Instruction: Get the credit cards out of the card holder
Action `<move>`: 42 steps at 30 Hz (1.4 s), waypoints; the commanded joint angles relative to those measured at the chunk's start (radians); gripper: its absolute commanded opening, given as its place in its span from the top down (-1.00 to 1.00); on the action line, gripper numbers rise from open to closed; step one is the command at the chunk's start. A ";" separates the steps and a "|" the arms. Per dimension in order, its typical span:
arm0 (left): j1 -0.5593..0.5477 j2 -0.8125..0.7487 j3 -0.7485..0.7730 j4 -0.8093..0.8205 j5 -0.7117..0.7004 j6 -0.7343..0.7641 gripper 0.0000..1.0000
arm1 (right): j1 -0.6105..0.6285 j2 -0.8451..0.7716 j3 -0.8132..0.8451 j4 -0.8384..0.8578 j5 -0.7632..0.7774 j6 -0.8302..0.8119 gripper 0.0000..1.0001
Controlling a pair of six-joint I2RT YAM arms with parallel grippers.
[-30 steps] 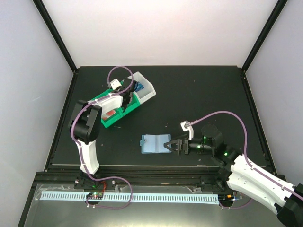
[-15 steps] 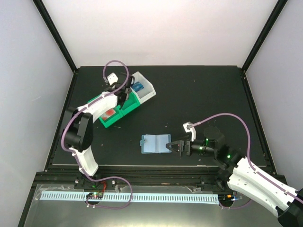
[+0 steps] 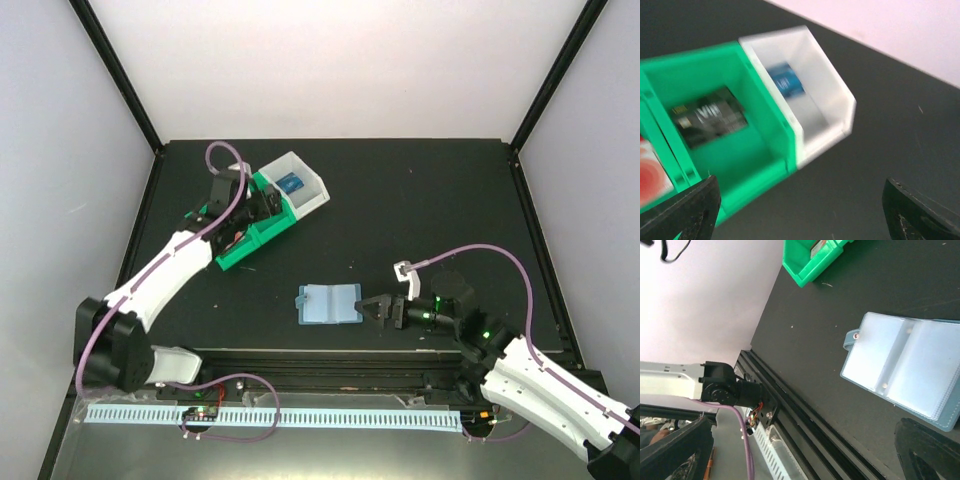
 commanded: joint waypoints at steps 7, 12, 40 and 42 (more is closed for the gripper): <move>-0.016 -0.242 -0.391 0.078 0.615 0.067 -0.59 | 0.002 0.080 -0.010 0.028 0.085 -0.027 -0.80; -0.056 -0.270 -0.559 0.216 0.721 0.012 -0.53 | 0.002 0.214 -0.004 0.068 0.080 -0.058 -0.48; -0.263 -0.184 -0.742 0.497 0.765 -0.171 -0.51 | 0.002 0.779 0.042 0.334 0.096 -0.109 0.09; -0.265 -0.164 -0.742 0.473 0.727 -0.152 -0.47 | 0.002 0.791 0.030 0.339 0.103 -0.111 0.14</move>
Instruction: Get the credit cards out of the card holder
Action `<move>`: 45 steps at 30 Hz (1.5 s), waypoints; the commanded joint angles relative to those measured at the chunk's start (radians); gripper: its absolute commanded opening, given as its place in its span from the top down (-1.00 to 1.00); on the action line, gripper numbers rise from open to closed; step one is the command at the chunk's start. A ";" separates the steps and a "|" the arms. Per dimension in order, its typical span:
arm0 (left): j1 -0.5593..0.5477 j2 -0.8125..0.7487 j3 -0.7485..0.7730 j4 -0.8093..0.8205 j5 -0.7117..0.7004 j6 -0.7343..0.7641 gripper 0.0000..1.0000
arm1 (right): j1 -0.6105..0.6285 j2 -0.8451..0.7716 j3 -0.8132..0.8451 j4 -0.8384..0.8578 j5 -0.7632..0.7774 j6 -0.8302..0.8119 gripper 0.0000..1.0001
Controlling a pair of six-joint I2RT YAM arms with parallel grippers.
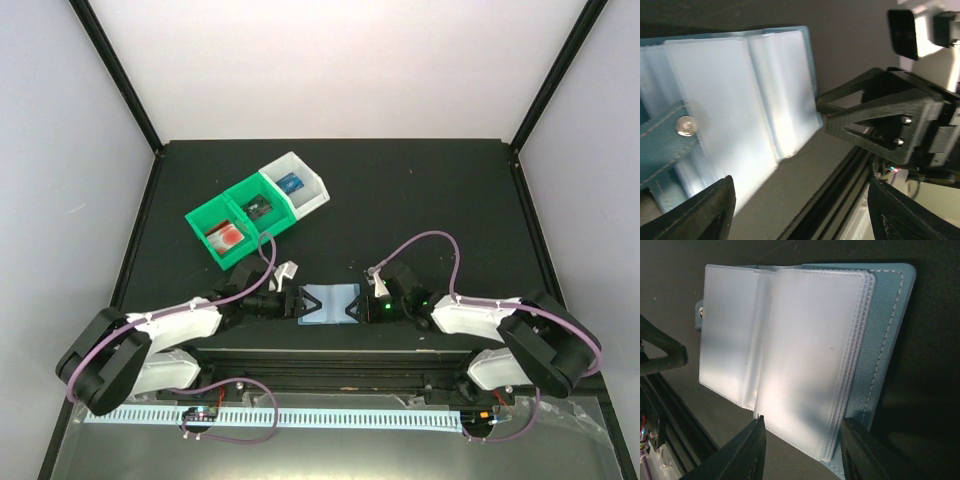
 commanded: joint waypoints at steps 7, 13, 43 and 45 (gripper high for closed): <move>-0.027 0.127 -0.002 0.054 -0.085 0.012 -0.29 | 0.002 0.033 -0.050 0.110 0.014 0.002 0.33; -0.045 0.100 0.026 -0.035 -0.112 0.053 -0.49 | 0.002 0.045 -0.053 0.102 0.032 -0.003 0.41; -0.102 0.219 0.045 0.095 -0.152 0.016 0.85 | 0.013 0.059 -0.094 0.219 0.005 0.083 0.82; -0.103 0.216 0.052 0.086 -0.157 0.019 0.97 | 0.013 0.054 -0.095 0.227 0.006 0.090 0.91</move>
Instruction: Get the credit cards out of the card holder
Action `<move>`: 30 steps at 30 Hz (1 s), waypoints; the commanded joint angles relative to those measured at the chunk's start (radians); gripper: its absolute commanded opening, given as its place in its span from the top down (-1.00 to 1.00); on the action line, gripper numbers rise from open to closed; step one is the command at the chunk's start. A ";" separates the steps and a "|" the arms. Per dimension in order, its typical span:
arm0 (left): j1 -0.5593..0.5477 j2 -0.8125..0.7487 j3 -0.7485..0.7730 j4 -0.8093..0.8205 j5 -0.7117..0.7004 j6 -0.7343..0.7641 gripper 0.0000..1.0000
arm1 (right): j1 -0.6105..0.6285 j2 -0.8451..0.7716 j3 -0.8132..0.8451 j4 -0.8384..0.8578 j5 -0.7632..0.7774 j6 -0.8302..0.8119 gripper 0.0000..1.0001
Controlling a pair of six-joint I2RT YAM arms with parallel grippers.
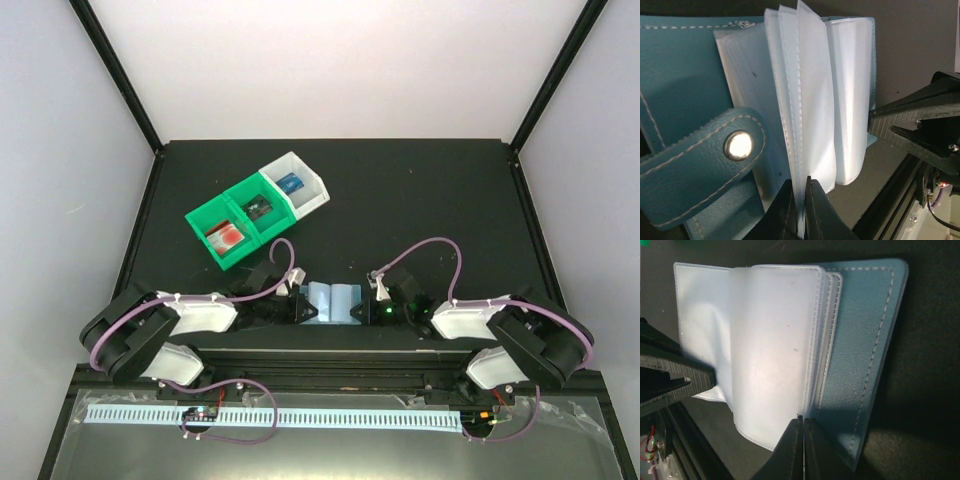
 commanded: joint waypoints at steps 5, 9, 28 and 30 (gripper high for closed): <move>-0.017 -0.014 0.065 -0.109 -0.062 0.041 0.85 | 0.007 -0.038 -0.036 0.038 0.035 0.028 0.98; -0.017 -0.062 0.053 -0.169 -0.100 0.041 0.49 | 0.006 -0.065 -0.033 -0.007 0.050 0.019 0.97; -0.013 -0.690 0.258 -0.687 -0.341 0.134 -0.98 | 0.005 -0.685 0.146 -0.631 0.303 -0.105 -0.70; -0.013 -0.754 0.291 -0.743 -0.367 0.148 -0.98 | 0.005 -0.744 0.190 -0.696 0.328 -0.122 -0.98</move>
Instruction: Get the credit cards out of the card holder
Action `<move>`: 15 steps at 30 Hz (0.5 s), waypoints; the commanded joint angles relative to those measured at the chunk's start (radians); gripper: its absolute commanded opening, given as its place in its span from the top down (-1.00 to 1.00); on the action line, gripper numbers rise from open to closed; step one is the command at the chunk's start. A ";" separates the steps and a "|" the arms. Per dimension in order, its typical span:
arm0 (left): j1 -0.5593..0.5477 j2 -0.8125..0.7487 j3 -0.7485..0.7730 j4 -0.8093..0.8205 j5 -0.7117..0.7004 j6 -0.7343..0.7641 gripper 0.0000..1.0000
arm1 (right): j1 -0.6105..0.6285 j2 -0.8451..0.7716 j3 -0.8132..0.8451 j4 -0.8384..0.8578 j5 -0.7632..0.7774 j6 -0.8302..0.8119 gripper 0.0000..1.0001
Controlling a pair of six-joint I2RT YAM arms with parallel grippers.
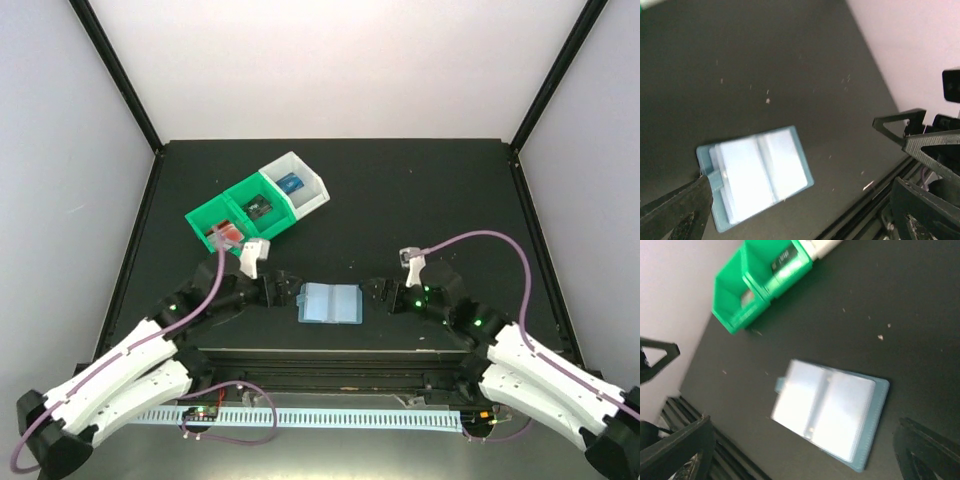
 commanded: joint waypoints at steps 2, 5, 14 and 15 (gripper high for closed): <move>-0.004 -0.152 0.120 -0.212 -0.119 0.053 -0.98 | 0.002 -0.142 0.130 -0.227 0.105 -0.060 -1.00; -0.004 -0.215 0.184 -0.270 -0.140 0.068 -0.98 | 0.002 -0.197 0.200 -0.302 0.126 -0.090 -1.00; -0.004 -0.374 0.290 -0.317 -0.123 0.124 -0.98 | 0.002 -0.245 0.360 -0.452 0.132 -0.124 -1.00; -0.004 -0.390 0.297 -0.318 -0.131 0.128 -0.98 | 0.002 -0.254 0.365 -0.450 0.128 -0.122 -1.00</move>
